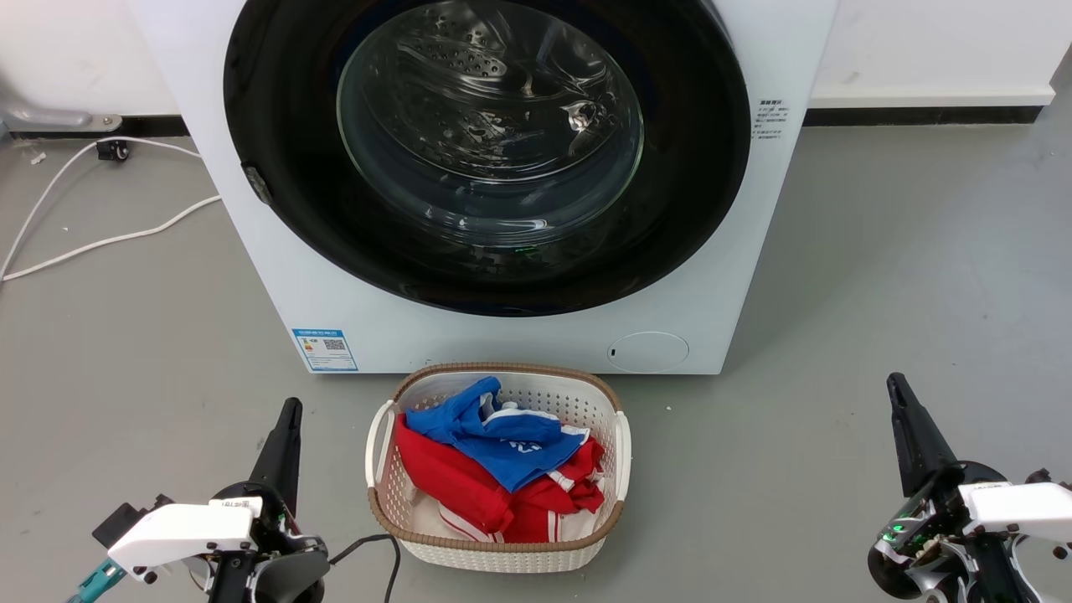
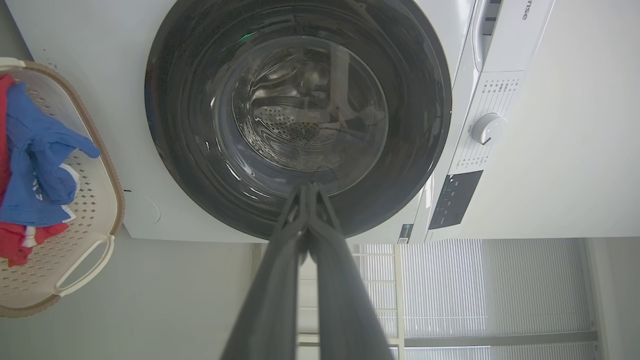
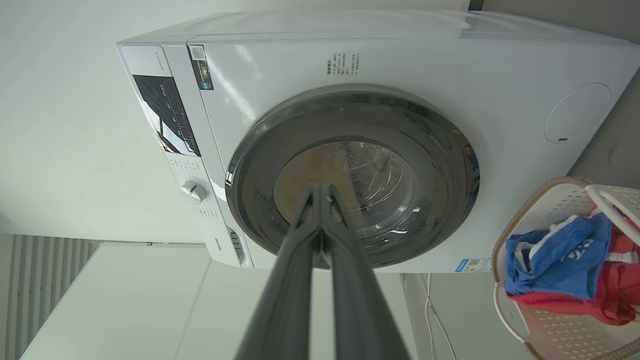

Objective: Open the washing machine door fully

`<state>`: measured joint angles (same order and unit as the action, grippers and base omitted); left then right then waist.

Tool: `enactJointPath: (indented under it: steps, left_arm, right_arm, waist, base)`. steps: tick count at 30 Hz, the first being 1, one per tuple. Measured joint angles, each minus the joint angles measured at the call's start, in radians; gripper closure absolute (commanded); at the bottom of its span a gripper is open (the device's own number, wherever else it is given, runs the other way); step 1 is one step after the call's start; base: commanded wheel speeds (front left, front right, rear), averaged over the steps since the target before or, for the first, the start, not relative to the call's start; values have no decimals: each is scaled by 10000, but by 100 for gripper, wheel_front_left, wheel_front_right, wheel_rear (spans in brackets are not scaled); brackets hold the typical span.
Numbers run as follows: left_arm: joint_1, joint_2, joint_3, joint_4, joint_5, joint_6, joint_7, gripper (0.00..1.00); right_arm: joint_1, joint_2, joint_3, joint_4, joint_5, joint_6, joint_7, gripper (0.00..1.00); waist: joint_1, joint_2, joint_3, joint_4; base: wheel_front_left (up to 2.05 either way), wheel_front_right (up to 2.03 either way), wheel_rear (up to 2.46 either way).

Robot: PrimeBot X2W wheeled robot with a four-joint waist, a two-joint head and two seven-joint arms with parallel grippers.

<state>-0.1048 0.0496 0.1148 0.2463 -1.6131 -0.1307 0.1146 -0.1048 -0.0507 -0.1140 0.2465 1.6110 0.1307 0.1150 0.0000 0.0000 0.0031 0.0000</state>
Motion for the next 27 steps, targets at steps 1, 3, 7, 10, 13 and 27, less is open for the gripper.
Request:
enactJointPath:
  steps: [1, 3, 7, 10, 13, 27]
  left_arm:
    - [0, 0, 0, 0, 0, 0, 0, 100]
    - [0, 0, 0, 0, 0, 0, 0, 100]
    - [0, 0, 0, 0, 0, 0, 0, 100]
    - [0, 0, 0, 0, 0, 0, 0, 100]
    - [0, 0, 0, 0, 0, 0, 0, 100]
    - [290, -40, -558, 38, 148, 2, -439, 0]
  right_arm:
    - [0, 0, 0, 0, 0, 0, 0, 100]
    - [0, 0, 0, 0, 0, 0, 0, 100]
    - [0, 0, 0, 0, 0, 0, 0, 100]
    - [0, 0, 0, 0, 0, 0, 0, 100]
    - [0, 0, -2, 0, 0, 0, 0, 100]
    - [396, 8, 169, -77, -295, -13, -316, 0]
  waist:
    - [0, 0, 0, 0]
    - [0, 0, 0, 0]
    - [0, 0, 0, 0]
    - [0, 0, 0, 0]
    - [0, 0, 0, 0]
    - [0, 0, -8, -5]
  base:
    - [0, 0, 0]
    - [0, 0, 0]
    - [0, 0, 0]
    - [0, 0, 0]
    - [0, 0, 0]
    - [0, 0, 0]
